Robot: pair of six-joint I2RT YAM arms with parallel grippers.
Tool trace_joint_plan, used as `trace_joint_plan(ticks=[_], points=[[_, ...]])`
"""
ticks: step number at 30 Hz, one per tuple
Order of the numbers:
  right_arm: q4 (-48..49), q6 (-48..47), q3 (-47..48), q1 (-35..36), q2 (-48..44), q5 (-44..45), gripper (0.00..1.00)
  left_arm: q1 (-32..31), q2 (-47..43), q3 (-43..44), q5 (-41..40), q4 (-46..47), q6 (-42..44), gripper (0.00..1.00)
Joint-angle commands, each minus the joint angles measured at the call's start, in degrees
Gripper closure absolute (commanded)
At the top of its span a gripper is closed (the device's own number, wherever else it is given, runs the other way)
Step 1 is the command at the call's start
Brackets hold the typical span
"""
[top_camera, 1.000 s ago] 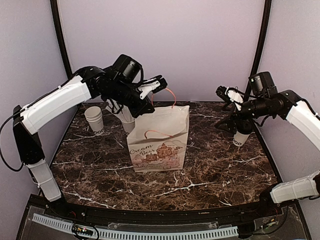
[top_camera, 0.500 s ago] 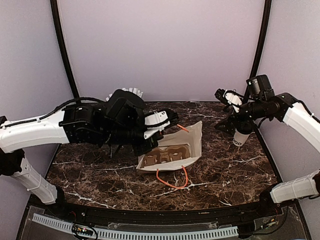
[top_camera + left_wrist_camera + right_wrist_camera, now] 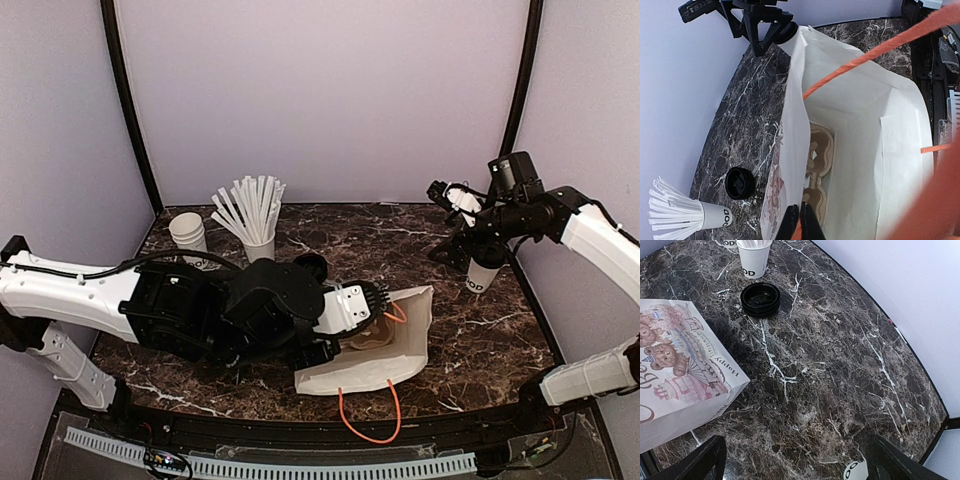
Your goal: Pack the takeout coffee
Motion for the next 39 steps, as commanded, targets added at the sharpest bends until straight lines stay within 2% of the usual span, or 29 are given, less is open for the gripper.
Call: trace_joint_plan(ticks=[1,5,8,10,17,20,26,33,39], points=[[2.13,0.83,-0.82,-0.44,-0.17,1.25,0.01,-0.51,1.91,0.39,-4.69,-0.64,-1.71,1.00],[2.05,1.36,-0.31,-1.11,-0.47,1.47,0.01,-0.30,1.67,0.53,-6.45,2.63,0.98,1.00],[1.04,1.47,1.07,-2.62,-0.15,0.39,0.01,2.55,0.40,1.39,-3.92,3.88,1.99,1.00],[0.22,1.21,2.09,-3.76,0.56,0.25,0.01,6.23,-0.84,2.12,1.22,3.83,0.69,1.00],[-1.99,0.52,4.19,-8.51,3.49,-1.72,0.02,21.94,-3.16,2.06,28.93,3.49,-6.95,1.00],[-2.16,0.01,3.93,-9.30,4.27,-2.13,0.01,25.79,-2.51,3.40,40.09,2.32,-9.12,1.00],[-3.30,-0.36,4.86,-10.37,6.21,-3.06,0.01,30.47,0.37,7.92,53.81,-1.78,-12.76,1.00],[-4.10,-0.43,6.30,-12.75,8.33,-4.10,0.01,33.40,4.32,12.57,63.38,-6.77,-17.38,1.00],[-3.86,-0.22,5.89,-14.15,9.03,-4.46,0.01,35.39,7.96,16.33,63.82,-11.87,-17.46,1.00]])
